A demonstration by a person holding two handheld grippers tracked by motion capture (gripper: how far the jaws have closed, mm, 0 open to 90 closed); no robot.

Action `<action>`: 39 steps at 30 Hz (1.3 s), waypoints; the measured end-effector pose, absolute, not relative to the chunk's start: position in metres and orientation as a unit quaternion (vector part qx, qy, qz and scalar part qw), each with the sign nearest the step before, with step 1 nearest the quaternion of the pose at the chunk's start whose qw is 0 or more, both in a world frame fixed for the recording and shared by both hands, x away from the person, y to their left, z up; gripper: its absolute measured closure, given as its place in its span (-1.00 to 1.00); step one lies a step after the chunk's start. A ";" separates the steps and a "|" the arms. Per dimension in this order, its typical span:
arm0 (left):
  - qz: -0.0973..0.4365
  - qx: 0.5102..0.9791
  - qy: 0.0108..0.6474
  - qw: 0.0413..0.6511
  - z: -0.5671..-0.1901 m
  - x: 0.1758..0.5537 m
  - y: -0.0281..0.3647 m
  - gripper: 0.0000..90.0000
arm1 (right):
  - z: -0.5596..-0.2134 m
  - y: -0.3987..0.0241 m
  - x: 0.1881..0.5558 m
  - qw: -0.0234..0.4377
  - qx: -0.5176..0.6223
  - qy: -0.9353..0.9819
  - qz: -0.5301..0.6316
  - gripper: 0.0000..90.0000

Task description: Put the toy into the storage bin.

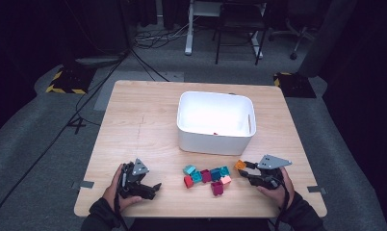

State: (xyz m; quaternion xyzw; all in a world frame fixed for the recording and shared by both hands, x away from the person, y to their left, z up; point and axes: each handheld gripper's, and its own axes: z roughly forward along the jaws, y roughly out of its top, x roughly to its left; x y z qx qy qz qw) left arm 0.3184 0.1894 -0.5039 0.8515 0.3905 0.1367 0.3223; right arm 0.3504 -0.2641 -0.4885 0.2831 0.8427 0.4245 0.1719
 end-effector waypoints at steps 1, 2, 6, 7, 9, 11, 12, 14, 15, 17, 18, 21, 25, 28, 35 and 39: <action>0.137 0.851 0.391 0.322 -0.504 0.318 0.189 -0.99 | -0.487 -0.265 0.350 0.171 0.282 0.842 0.426 0.32; 0.137 0.851 0.391 0.322 -0.504 0.318 0.189 -0.99 | -0.486 -0.265 0.350 0.171 0.284 0.841 0.428 0.32; 0.137 0.851 0.390 0.322 -0.504 0.318 0.189 -0.99 | -0.481 -0.268 0.349 0.177 0.282 0.838 0.433 0.32; 0.137 0.851 0.391 0.322 -0.504 0.318 0.189 -0.99 | -0.479 -0.268 0.349 0.175 0.282 0.837 0.435 0.32; 0.137 0.852 0.390 0.322 -0.504 0.318 0.189 -0.99 | -0.476 -0.268 0.348 0.179 0.278 0.837 0.435 0.32; 0.138 0.852 0.390 0.322 -0.504 0.318 0.189 -0.99 | -0.473 -0.268 0.348 0.185 0.274 0.837 0.436 0.32; 0.137 0.851 0.390 0.322 -0.504 0.318 0.189 -0.99 | -0.471 -0.268 0.347 0.184 0.277 0.835 0.439 0.32; 0.137 0.852 0.390 0.322 -0.504 0.318 0.189 -0.99 | -0.467 -0.269 0.347 0.187 0.275 0.834 0.440 0.32; 0.137 0.851 0.391 0.323 -0.504 0.318 0.189 -0.99 | -0.465 -0.270 0.347 0.188 0.276 0.832 0.443 0.32; 0.134 0.851 0.392 0.323 -0.504 0.318 0.189 -0.99 | -0.460 -0.272 0.347 0.192 0.275 0.830 0.446 0.32; 0.135 0.851 0.391 0.323 -0.504 0.318 0.189 -0.99 | -0.458 -0.273 0.347 0.196 0.276 0.829 0.445 0.32; 0.133 0.851 0.392 0.323 -0.504 0.318 0.189 -0.99 | -0.449 -0.276 0.347 0.188 0.279 0.822 0.460 0.32; 0.133 0.851 0.392 0.323 -0.504 0.318 0.189 -0.99 | -0.437 -0.277 0.347 0.197 0.277 0.817 0.465 0.32; 0.134 0.851 0.392 0.324 -0.504 0.318 0.189 -0.99 | -0.430 -0.277 0.347 0.200 0.274 0.815 0.469 0.32; 0.136 0.851 0.392 0.323 -0.504 0.318 0.189 -0.99 | -0.415 -0.278 0.346 0.202 0.273 0.813 0.472 0.32; 0.134 0.851 0.392 0.324 -0.504 0.318 0.189 -0.99 | -0.405 -0.277 0.347 0.208 0.264 0.814 0.474 0.32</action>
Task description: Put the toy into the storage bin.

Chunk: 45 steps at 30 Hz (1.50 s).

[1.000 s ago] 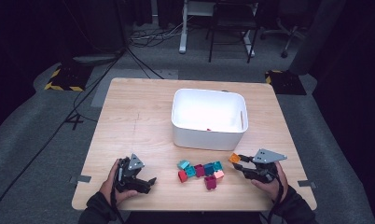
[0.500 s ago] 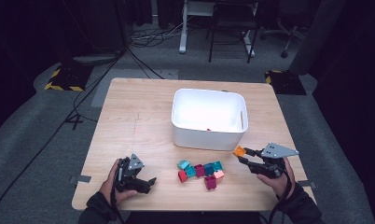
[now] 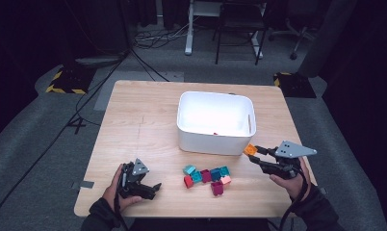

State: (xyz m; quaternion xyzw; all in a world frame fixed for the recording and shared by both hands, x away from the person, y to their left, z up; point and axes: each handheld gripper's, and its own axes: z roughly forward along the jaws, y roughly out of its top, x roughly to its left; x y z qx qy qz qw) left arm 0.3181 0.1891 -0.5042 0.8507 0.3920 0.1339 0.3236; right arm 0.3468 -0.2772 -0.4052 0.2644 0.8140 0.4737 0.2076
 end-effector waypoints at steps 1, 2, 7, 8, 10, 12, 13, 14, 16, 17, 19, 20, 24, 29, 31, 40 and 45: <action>0.134 0.851 0.392 0.323 -0.504 0.318 0.189 -0.99 | -0.403 -0.277 0.347 0.208 0.264 0.813 0.475 0.32; 0.134 0.851 0.392 0.323 -0.504 0.318 0.189 -0.99 | -0.400 -0.277 0.347 0.208 0.265 0.813 0.476 0.32; 0.136 0.851 0.391 0.323 -0.504 0.318 0.189 -0.99 | -0.389 -0.277 0.348 0.216 0.258 0.812 0.478 0.32; 0.133 0.851 0.392 0.324 -0.504 0.318 0.189 -0.99 | -0.387 -0.276 0.348 0.214 0.260 0.811 0.477 0.32; 0.134 0.851 0.393 0.323 -0.504 0.318 0.189 -0.99 | -0.385 -0.276 0.349 0.218 0.260 0.812 0.476 0.32; 0.133 0.851 0.393 0.323 -0.504 0.318 0.189 -0.99 | -0.383 -0.276 0.350 0.224 0.255 0.814 0.472 0.32; 0.133 0.851 0.393 0.323 -0.504 0.318 0.189 -0.99 | -0.382 -0.276 0.351 0.224 0.254 0.813 0.474 0.32; 0.133 0.851 0.393 0.323 -0.504 0.318 0.189 -0.99 | -0.381 -0.276 0.350 0.223 0.256 0.813 0.473 0.32; 0.134 0.851 0.392 0.324 -0.504 0.318 0.189 -0.99 | -0.378 -0.276 0.350 0.224 0.257 0.811 0.475 0.32; 0.134 0.851 0.393 0.323 -0.504 0.318 0.189 -0.99 | -0.377 -0.276 0.351 0.226 0.253 0.810 0.477 0.32; 0.133 0.851 0.393 0.323 -0.504 0.318 0.189 -0.99 | -0.375 -0.276 0.350 0.224 0.255 0.810 0.478 0.32; 0.133 0.851 0.393 0.323 -0.504 0.318 0.189 -0.99 | -0.375 -0.276 0.350 0.226 0.256 0.809 0.478 0.32; 0.133 0.851 0.393 0.323 -0.504 0.318 0.189 -0.99 | -0.371 -0.276 0.352 0.233 0.249 0.809 0.478 0.32; 0.134 0.851 0.392 0.323 -0.504 0.318 0.189 -0.99 | -0.367 -0.276 0.354 0.231 0.256 0.805 0.483 0.32; 0.133 0.851 0.392 0.323 -0.504 0.318 0.189 -0.99 | -0.364 -0.275 0.355 0.231 0.253 0.804 0.487 0.32; 0.134 0.851 0.392 0.323 -0.504 0.318 0.189 -0.99 | -0.354 -0.269 0.363 0.234 0.253 0.801 0.489 0.32; 0.134 0.851 0.392 0.324 -0.504 0.318 0.189 -0.99 | -0.352 -0.265 0.371 0.225 0.260 0.797 0.496 0.32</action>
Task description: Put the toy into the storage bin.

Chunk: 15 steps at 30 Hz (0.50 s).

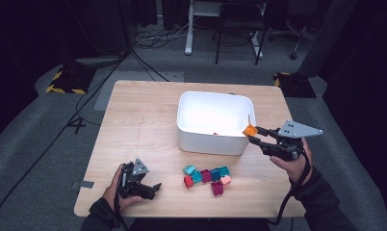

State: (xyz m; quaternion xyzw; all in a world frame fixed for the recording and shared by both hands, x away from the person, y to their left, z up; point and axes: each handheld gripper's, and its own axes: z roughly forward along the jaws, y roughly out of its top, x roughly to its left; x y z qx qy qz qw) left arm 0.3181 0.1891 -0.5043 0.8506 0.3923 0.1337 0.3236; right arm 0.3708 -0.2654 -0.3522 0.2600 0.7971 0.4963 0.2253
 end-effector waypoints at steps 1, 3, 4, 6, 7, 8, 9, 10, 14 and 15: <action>0.133 0.851 0.392 0.324 -0.504 0.318 0.189 -0.99 | -0.351 -0.265 0.372 0.226 0.261 0.797 0.495 0.32; 0.133 0.851 0.393 0.323 -0.504 0.318 0.189 -0.99 | -0.349 -0.263 0.375 0.228 0.262 0.795 0.497 0.32; 0.135 0.851 0.392 0.323 -0.504 0.318 0.189 -0.99 | -0.348 -0.263 0.376 0.229 0.261 0.796 0.496 0.32; 0.134 0.851 0.392 0.323 -0.504 0.318 0.189 -0.99 | -0.345 -0.261 0.378 0.232 0.261 0.796 0.495 0.32; 0.135 0.851 0.392 0.323 -0.504 0.318 0.189 -0.99 | -0.344 -0.259 0.380 0.233 0.261 0.796 0.494 0.32; 0.134 0.851 0.392 0.323 -0.504 0.318 0.189 -0.99 | -0.343 -0.258 0.381 0.234 0.261 0.795 0.494 0.32; 0.133 0.851 0.392 0.323 -0.504 0.318 0.189 -0.99 | -0.342 -0.257 0.382 0.235 0.259 0.795 0.495 0.32; 0.133 0.851 0.392 0.323 -0.504 0.318 0.189 -0.99 | -0.341 -0.256 0.382 0.235 0.260 0.795 0.494 0.32; 0.134 0.850 0.393 0.324 -0.504 0.318 0.189 -0.99 | -0.338 -0.252 0.386 0.239 0.260 0.795 0.494 0.32; 0.134 0.851 0.392 0.324 -0.504 0.318 0.189 -0.99 | -0.337 -0.251 0.386 0.237 0.263 0.795 0.493 0.32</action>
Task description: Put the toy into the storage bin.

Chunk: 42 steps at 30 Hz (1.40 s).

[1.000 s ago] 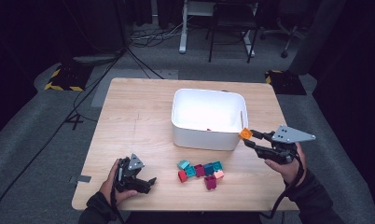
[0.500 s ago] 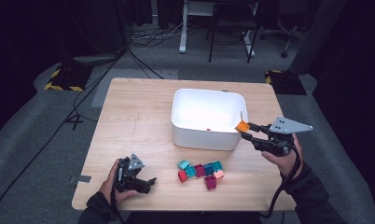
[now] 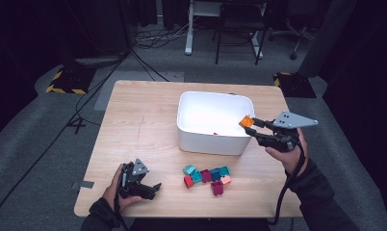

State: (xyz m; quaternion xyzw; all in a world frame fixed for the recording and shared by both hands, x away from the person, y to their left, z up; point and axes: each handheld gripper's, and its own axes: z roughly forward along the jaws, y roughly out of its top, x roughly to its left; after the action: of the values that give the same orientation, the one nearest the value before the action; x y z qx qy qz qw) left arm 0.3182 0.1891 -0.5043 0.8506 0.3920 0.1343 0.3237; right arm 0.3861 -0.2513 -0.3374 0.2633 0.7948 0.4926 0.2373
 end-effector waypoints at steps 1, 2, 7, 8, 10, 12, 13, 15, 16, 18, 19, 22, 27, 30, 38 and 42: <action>0.134 0.851 0.392 0.324 -0.504 0.318 0.189 -0.99 | -0.337 -0.251 0.387 0.239 0.261 0.796 0.491 0.32; 0.134 0.851 0.392 0.323 -0.504 0.318 0.189 -0.99 | -0.337 -0.250 0.388 0.240 0.263 0.796 0.490 0.32; 0.135 0.851 0.392 0.323 -0.504 0.318 0.189 -0.99 | -0.336 -0.246 0.392 0.242 0.265 0.797 0.485 0.32; 0.133 0.851 0.392 0.323 -0.504 0.318 0.189 -0.99 | -0.336 -0.246 0.393 0.243 0.266 0.798 0.483 0.32; 0.133 0.851 0.392 0.323 -0.504 0.318 0.189 -0.99 | -0.336 -0.244 0.395 0.244 0.266 0.798 0.482 0.32; 0.133 0.851 0.392 0.324 -0.504 0.318 0.189 -0.99 | -0.336 -0.242 0.398 0.246 0.267 0.798 0.481 0.32; 0.133 0.851 0.393 0.323 -0.504 0.318 0.189 -0.99 | -0.336 -0.241 0.399 0.248 0.266 0.800 0.478 0.32; 0.133 0.851 0.392 0.323 -0.504 0.318 0.189 -0.99 | -0.337 -0.239 0.401 0.245 0.267 0.800 0.478 0.32; 0.133 0.851 0.392 0.323 -0.504 0.318 0.189 -0.99 | -0.337 -0.238 0.402 0.245 0.269 0.800 0.476 0.32; 0.133 0.851 0.392 0.323 -0.504 0.318 0.189 -0.99 | -0.337 -0.237 0.403 0.247 0.271 0.802 0.471 0.32; 0.133 0.851 0.392 0.323 -0.504 0.318 0.189 -0.99 | -0.338 -0.236 0.405 0.246 0.270 0.801 0.475 0.32; 0.133 0.851 0.393 0.323 -0.504 0.318 0.189 -0.99 | -0.339 -0.233 0.408 0.245 0.274 0.803 0.469 0.32; 0.133 0.851 0.393 0.323 -0.504 0.318 0.189 -0.99 | -0.342 -0.227 0.414 0.256 0.274 0.805 0.461 0.32; 0.133 0.851 0.392 0.323 -0.504 0.318 0.189 -0.99 | -0.345 -0.224 0.418 0.248 0.281 0.805 0.460 0.31; 0.133 0.851 0.393 0.323 -0.504 0.318 0.189 -0.99 | -0.350 -0.220 0.422 0.240 0.288 0.805 0.459 0.30; 0.134 0.851 0.393 0.323 -0.504 0.318 0.189 -0.99 | -0.350 -0.221 0.423 0.245 0.295 0.802 0.458 0.23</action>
State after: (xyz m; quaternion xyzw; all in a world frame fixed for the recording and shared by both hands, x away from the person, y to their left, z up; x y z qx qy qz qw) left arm 0.3181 0.1891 -0.5042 0.8507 0.3926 0.1340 0.3229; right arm 0.4230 -0.2207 -0.3502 0.2951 0.8022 0.4575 0.2450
